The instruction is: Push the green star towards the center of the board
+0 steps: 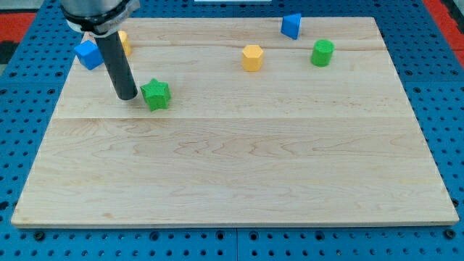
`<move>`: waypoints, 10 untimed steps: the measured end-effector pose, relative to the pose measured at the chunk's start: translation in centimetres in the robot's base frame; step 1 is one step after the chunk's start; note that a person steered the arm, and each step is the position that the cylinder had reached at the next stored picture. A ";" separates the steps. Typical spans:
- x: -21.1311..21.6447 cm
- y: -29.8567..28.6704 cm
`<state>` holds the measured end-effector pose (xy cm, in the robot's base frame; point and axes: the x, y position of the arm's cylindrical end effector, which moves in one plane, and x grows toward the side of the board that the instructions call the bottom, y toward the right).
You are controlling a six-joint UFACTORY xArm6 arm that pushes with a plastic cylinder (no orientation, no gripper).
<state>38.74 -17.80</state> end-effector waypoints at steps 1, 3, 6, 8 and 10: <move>-0.1 2.2; 0.2 4.1; 1.8 5.5; 1.6 9.5; 0.3 11.0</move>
<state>39.01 -6.84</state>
